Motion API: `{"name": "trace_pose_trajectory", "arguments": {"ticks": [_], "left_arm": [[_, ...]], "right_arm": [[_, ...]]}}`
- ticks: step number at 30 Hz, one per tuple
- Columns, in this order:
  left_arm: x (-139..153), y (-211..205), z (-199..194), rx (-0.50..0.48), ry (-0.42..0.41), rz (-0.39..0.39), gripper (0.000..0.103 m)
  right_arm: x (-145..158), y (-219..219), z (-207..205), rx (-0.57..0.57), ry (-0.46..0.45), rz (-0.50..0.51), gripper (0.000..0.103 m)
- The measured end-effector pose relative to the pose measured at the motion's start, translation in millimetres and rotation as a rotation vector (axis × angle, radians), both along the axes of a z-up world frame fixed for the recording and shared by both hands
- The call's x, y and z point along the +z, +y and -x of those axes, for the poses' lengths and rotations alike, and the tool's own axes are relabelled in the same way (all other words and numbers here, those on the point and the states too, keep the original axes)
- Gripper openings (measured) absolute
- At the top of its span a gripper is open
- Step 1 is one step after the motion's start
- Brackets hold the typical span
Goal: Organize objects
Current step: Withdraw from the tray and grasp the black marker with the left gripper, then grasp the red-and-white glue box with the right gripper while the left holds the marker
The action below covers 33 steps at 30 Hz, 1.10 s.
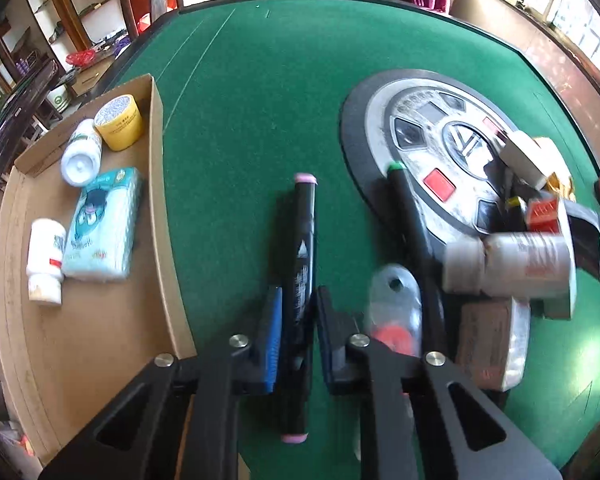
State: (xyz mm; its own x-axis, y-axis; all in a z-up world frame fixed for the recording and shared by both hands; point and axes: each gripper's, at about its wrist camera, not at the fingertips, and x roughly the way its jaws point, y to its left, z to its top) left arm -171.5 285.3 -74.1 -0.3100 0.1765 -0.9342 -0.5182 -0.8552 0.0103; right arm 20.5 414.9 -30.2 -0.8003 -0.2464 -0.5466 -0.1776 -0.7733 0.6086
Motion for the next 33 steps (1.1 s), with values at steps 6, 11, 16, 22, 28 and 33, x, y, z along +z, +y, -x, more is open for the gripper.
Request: {"name": "trace_pose_trajectory", "arguments": {"ticks": [6,11,16,22,28,33], "left_arm": [[0,-13,-67,-0.048,0.055,-0.039,0.015],[1,-23,-74,-0.028,0.065,-0.095,0.014],[1,-14,-79,-0.044,0.114,-0.091,0.015],[-1,-16,-76,-0.043,0.153,-0.128,0.015],[-1,-17,-77,-0.039,0.172,-0.139,0.016],[0,-19,-78,-0.039,0.181,-0.136,0.016]], "right_arm": [[-5,7,4,0.029,-0.079,-0.102,0.055],[-16,-8,18,0.067,-0.144,-0.243,0.052],[-21,-15,30,0.054,-0.168,-0.398,0.045],[-27,-20,36,0.083,-0.192,-0.480,0.045],[-26,-35,36,0.114,-0.216,-0.605,0.046],[-30,-51,35,0.133,-0.257,-0.739,0.053]]}}
